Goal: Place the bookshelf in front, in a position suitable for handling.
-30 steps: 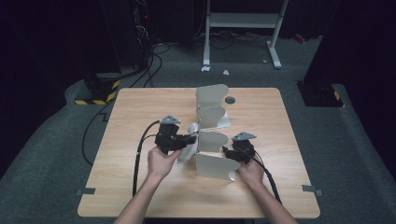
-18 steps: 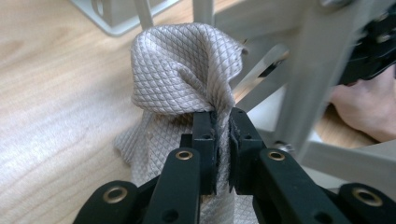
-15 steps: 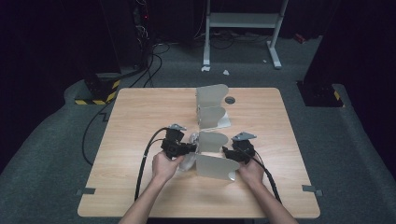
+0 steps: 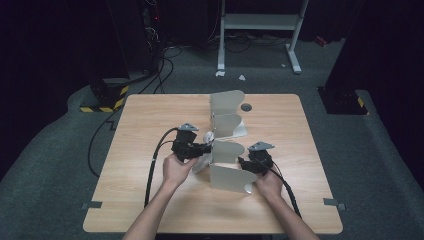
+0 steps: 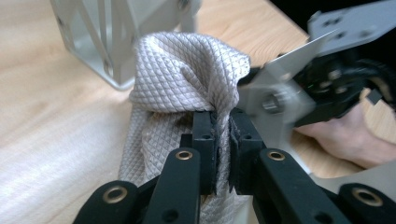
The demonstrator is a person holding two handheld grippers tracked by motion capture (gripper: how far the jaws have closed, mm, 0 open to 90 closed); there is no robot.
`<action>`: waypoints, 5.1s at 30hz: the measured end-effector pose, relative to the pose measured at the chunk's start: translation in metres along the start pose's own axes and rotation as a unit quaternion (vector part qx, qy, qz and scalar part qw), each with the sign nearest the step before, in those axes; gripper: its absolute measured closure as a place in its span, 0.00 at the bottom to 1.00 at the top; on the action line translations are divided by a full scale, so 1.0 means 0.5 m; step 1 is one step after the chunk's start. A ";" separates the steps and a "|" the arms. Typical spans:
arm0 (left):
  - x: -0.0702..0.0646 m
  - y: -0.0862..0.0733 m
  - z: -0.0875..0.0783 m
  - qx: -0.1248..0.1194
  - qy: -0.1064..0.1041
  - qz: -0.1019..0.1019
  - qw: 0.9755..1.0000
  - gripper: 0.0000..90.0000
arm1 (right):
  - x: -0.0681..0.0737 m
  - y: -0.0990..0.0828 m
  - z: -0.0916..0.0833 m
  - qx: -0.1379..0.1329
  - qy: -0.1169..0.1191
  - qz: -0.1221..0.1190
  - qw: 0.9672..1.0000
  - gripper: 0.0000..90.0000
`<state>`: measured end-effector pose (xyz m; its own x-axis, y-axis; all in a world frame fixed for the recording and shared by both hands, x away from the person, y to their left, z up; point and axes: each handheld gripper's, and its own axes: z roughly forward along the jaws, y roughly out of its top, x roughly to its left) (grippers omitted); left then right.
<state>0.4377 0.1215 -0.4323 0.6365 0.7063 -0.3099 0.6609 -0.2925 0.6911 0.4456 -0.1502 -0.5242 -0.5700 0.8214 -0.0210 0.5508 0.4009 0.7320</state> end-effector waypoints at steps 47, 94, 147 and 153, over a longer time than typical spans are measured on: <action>-0.016 -0.087 0.024 0.070 -0.024 -0.028 0.997 0.92 | 0.019 -0.003 -0.003 -0.002 0.012 -0.012 1.000 0.50; 0.006 0.016 0.027 0.047 -0.003 -0.004 0.999 0.93 | 0.019 -0.006 -0.006 -0.002 0.015 -0.012 1.000 0.53; 0.093 0.113 0.087 0.028 0.067 -0.037 0.997 0.92 | 0.020 -0.006 -0.007 -0.002 0.019 -0.017 1.000 0.51; 0.125 0.066 0.148 0.068 0.056 -0.072 0.994 0.92 | 0.020 -0.006 -0.007 -0.002 0.019 -0.017 1.000 0.51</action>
<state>0.5289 0.1085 -0.4770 0.4888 0.8122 -0.3184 0.7941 -0.2632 0.5478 0.4361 -0.1447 -0.5243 -0.6116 0.7909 -0.0204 0.5278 0.4272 0.7341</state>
